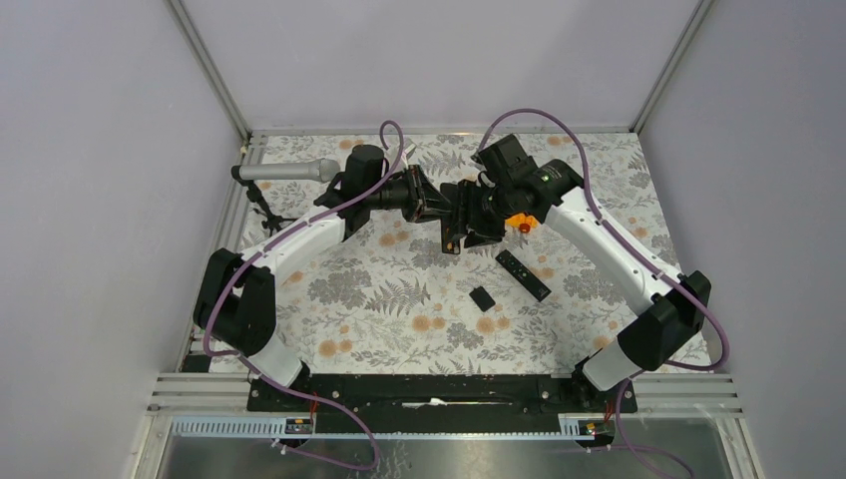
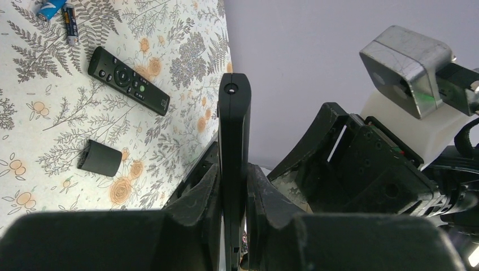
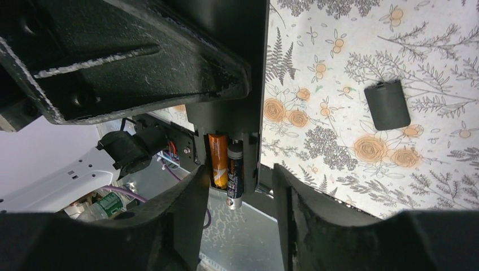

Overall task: Load the batteries into the remote control
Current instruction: Load the battery into the remote control.

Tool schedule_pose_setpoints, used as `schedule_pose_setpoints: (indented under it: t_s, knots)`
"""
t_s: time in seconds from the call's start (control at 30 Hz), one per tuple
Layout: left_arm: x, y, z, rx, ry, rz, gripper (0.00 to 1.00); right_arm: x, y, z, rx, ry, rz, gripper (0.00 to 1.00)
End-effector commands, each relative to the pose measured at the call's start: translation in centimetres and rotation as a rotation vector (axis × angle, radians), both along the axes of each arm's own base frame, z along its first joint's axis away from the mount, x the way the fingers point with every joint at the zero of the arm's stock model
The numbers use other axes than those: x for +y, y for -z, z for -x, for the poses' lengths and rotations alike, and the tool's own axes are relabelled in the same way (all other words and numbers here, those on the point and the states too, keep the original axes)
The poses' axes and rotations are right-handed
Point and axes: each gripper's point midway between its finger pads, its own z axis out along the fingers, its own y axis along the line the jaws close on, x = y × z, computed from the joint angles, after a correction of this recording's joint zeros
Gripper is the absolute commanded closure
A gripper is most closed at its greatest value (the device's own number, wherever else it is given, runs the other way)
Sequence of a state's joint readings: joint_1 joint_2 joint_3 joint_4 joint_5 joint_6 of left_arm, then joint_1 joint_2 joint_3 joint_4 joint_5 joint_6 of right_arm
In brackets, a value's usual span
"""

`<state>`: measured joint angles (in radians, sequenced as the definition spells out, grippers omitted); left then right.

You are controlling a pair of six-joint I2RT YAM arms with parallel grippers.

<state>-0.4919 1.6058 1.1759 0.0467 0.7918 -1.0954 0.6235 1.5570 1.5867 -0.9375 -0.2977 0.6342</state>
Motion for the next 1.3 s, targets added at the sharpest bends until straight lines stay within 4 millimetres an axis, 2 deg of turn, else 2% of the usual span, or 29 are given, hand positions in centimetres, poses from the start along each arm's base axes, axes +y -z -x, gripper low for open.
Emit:
schedule_pose_setpoints:
  t_s: [0.0, 0.2, 0.33, 0.6, 0.7, 0.83, 0.9, 1.0, 1.03, 1.1, 1.27]
  knots:
    - [0.1, -3.1, -0.3, -0.067, 0.016, 0.07, 1.0, 0.3, -2.7, -1.2, -0.077, 0.037, -0.075, 0.43]
    - [0.4, -3.9, -0.8, -0.063, -0.01, 0.1, 1.0, -0.3, -4.0, -2.0, -0.151, 0.122, -0.14, 0.28]
    - [0.5, -5.2, -1.1, -0.032, -0.046, 0.152, 1.0, -0.8, -5.5, -2.2, -0.255, 0.212, -0.262, 0.18]
    - [0.4, -8.4, -2.2, 0.08, -0.125, 0.272, 1.0, -2.1, -9.3, -2.3, -0.449, 0.346, -0.496, 0.13]
    - [0.4, -9.4, -2.3, 0.134, -0.138, 0.322, 1.0, -2.1, -10.6, -2.3, -0.483, 0.353, -0.551, 0.13]
    - [0.5, -10.8, -2.3, 0.174, -0.151, 0.387, 1.0, -1.8, -11.3, -2.3, -0.481, 0.359, -0.599, 0.16]
    - [0.7, -11.4, -2.2, 0.185, -0.157, 0.412, 1.0, -1.7, -11.7, -2.2, -0.489, 0.357, -0.625, 0.22]
    - [0.8, -12.3, -2.0, 0.195, -0.154, 0.439, 1.0, -1.6, -13.0, -1.9, -0.535, 0.336, -0.671, 0.36]
    - [0.8, -12.4, -1.9, 0.199, -0.152, 0.446, 1.0, -1.6, -14.1, -2.0, -0.572, 0.327, -0.698, 0.38]
    - [0.9, -12.5, -1.9, 0.211, -0.153, 0.456, 1.0, -1.7, -14.9, -1.9, -0.6, 0.322, -0.711, 0.39]
    - [1.0, -12.5, -1.8, 0.236, -0.15, 0.486, 1.0, -1.8, -15.1, -1.7, -0.607, 0.315, -0.714, 0.39]
